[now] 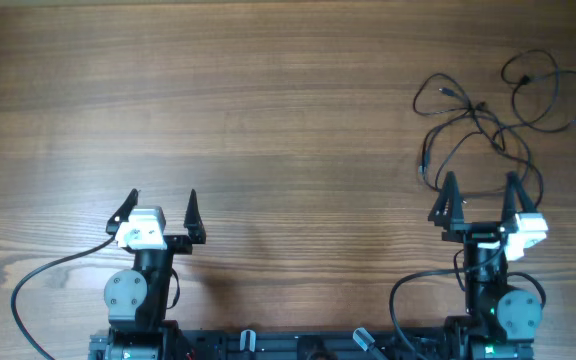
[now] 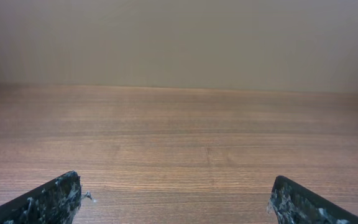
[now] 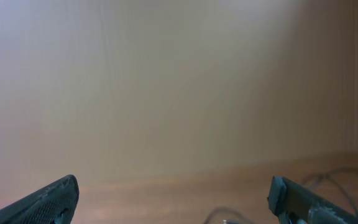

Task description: Untangle cables

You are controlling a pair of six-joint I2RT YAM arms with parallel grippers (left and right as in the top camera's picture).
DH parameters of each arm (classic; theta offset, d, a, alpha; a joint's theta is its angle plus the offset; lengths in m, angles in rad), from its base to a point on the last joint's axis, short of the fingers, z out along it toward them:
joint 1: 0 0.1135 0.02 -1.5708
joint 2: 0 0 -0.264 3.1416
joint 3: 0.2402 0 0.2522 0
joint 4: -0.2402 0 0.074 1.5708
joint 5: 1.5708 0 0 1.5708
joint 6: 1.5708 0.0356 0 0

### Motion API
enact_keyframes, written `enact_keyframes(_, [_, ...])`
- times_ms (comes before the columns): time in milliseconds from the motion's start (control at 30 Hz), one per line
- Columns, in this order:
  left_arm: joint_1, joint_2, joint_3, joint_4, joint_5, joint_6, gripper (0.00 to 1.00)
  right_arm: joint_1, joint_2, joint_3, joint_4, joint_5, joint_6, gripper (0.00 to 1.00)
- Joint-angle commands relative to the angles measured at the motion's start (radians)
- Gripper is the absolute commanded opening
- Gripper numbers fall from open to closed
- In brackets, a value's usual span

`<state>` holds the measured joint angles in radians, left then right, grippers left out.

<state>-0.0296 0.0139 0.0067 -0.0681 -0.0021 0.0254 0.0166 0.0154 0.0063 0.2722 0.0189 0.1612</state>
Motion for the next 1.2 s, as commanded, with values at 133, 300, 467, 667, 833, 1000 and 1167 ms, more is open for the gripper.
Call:
enact_keyframes(133, [0.008,-0.008,-0.001,-0.008,0.008,0.019,1.0,-0.003,-0.012,-0.002,-0.266,-0.042,0.024,1.0])
enact_keyframes(300, [0.008,-0.008,-0.001,-0.008,0.008,0.019,1.0,-0.004,-0.011,-0.001,-0.269,-0.053,0.025,1.0])
enact_keyframes(467, [0.008,-0.008,-0.001,-0.008,0.008,0.019,1.0,-0.004,-0.011,-0.001,-0.269,-0.053,0.025,1.0])
enact_keyframes(667, [0.008,-0.008,-0.001,-0.008,0.008,0.019,1.0,-0.004,-0.011,-0.001,-0.269,-0.053,0.025,1.0])
enact_keyframes(833, [0.008,-0.008,-0.001,-0.008,0.008,0.019,1.0,-0.004,-0.011,-0.001,-0.269,-0.053,0.025,1.0])
enact_keyframes(1000, [0.008,-0.008,-0.001,-0.008,0.008,0.019,1.0,-0.004,-0.011,-0.001,-0.269,-0.053,0.025,1.0])
enact_keyframes(1167, [0.008,-0.008,-0.001,-0.008,0.008,0.019,1.0,-0.004,-0.011,-0.001,-0.269,-0.053,0.025,1.0])
